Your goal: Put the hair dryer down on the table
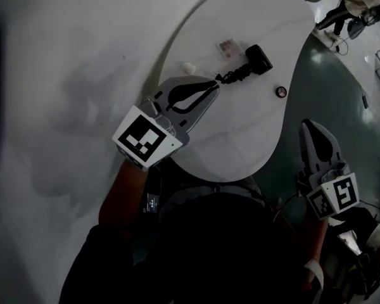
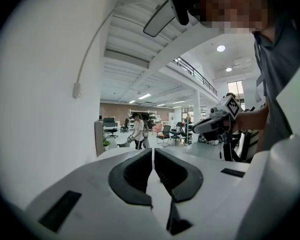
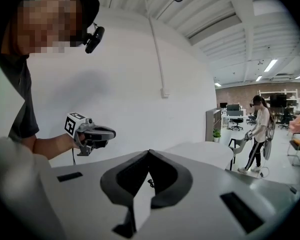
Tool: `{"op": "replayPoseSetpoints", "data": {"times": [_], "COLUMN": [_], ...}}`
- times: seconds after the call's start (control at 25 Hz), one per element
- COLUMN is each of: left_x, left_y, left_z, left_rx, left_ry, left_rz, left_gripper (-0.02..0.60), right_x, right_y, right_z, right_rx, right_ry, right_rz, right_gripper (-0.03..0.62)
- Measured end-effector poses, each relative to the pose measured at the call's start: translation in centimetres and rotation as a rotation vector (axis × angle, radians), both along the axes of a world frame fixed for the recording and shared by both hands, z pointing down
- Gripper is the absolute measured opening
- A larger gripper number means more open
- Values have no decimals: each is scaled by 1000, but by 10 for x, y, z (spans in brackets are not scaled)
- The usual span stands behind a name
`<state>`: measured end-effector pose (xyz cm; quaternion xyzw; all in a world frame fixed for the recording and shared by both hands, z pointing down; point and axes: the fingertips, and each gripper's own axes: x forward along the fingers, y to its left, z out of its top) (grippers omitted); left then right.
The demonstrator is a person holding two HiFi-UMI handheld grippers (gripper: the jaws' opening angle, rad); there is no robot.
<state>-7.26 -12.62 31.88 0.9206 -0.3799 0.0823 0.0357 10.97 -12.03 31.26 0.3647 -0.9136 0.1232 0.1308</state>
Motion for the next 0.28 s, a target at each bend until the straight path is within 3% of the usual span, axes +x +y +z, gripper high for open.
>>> {"op": "replayPoseSetpoints", "data": {"times": [0.28], "left_x": [-20], "left_y": [80], "left_z": [11], "left_rx": [-51], "left_ry": [39], "left_rz": [-19], "left_gripper": [18], "right_x": [-22], "right_y": [67], "right_z": [-1], "right_rx": [-15], "right_ry": [44], "right_rz": [-58], "right_gripper": [8]}}
